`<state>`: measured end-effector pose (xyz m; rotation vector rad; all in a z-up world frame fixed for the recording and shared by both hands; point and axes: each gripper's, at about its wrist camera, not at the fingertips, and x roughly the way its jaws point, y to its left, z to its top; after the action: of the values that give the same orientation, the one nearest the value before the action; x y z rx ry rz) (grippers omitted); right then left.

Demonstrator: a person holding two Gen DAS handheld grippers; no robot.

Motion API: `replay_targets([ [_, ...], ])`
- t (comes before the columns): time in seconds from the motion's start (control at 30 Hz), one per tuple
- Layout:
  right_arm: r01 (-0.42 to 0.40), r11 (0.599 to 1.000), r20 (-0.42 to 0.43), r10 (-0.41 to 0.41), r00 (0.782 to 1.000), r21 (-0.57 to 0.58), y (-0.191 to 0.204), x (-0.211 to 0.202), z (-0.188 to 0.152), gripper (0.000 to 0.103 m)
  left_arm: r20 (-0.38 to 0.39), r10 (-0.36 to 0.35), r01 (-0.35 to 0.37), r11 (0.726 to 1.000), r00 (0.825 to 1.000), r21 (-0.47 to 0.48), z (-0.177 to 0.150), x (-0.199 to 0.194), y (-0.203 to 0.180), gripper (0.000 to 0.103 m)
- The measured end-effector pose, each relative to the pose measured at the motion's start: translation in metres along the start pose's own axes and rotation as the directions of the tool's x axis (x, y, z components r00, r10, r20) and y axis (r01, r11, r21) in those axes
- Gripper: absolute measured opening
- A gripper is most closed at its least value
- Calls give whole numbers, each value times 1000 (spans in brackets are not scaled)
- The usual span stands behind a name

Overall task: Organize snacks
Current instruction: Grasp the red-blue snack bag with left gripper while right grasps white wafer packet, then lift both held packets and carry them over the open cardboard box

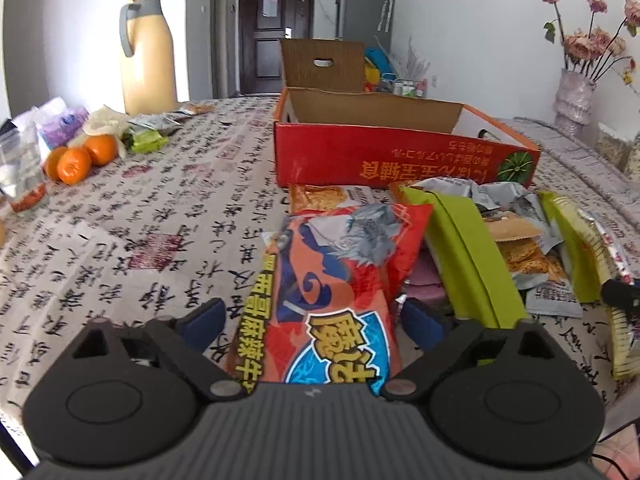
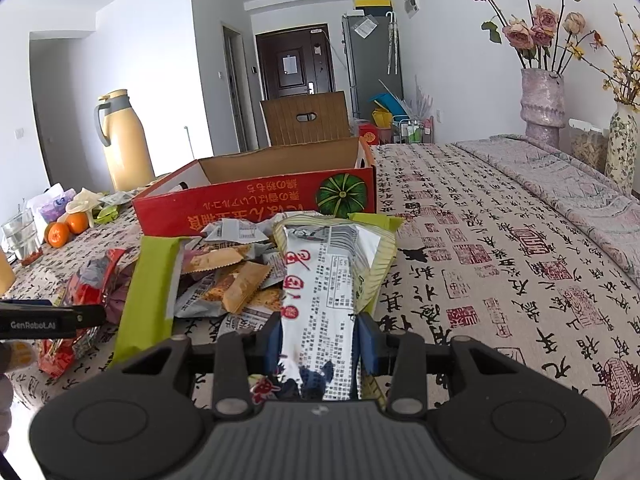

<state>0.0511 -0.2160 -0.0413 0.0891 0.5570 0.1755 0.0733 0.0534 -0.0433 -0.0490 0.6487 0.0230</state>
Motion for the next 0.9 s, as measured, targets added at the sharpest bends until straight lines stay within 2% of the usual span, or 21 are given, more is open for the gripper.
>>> replay_targets([
  [0.1,-1,1000,-1,0,1000,-2,1,1,0,38,-13,-38,38,999,999,-21,-2,2,2,76],
  [0.2,-2,1000,-1,2,1000,-5,2,1,0,38,-12,-50,49,998,999,-31,-4,1,4,69],
  [0.57,-5,1000,12,5,1000,-14,3,-4,2,38,30,-20,21,1000,999,-21,0,-17,5,65],
  [0.9,-14,999,66,16,998,-37,8,-13,18,38,107,-27,27,1000,994,2,25,-36,-3,65],
])
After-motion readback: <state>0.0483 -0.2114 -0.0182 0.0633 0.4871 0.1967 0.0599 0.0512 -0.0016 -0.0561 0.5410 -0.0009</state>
